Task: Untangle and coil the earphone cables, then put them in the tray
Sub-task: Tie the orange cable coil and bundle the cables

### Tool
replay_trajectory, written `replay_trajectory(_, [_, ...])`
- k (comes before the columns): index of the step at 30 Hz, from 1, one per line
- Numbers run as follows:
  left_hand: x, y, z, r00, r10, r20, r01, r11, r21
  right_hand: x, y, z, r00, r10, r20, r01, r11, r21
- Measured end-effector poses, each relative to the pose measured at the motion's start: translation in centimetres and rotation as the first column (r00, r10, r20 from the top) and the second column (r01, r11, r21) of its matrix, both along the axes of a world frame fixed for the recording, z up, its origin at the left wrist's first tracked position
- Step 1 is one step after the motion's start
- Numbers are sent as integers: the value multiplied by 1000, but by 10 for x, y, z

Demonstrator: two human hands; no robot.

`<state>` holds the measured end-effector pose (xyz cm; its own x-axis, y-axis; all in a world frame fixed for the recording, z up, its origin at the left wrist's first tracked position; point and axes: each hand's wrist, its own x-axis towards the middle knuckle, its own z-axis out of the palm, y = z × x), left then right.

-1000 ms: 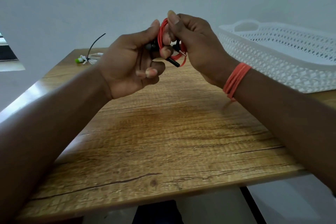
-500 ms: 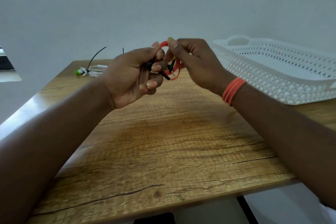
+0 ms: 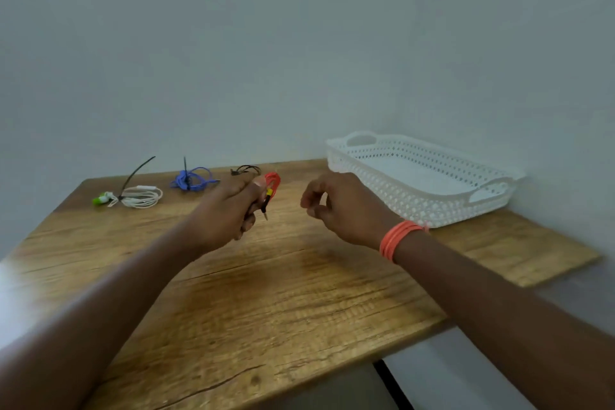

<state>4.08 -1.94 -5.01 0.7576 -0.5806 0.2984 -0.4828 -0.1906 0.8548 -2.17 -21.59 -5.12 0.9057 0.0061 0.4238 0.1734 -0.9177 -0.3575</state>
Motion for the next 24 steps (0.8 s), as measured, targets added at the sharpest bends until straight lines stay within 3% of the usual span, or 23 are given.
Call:
replay_trajectory(7, [-12, -13, -8, 982, -119, 149, 106, 990, 90, -54, -37, 11, 957, -290, 24, 291, 954, -72])
replay_trajectory(12, [-17, -13, -10, 986, -127, 108, 115, 987, 111, -57, -33, 12, 923, -380, -55, 370, 918, -140])
replay_trajectory(16, [-21, -14, -15, 990, -101, 97, 89, 989, 118, -54, -22, 14, 873, -484, -57, 446, 841, -306])
replay_trajectory(24, [-20, -17, -17, 986, -122, 117, 105, 984, 144, -69, -26, 8, 826, -560, -67, 459, 736, -496])
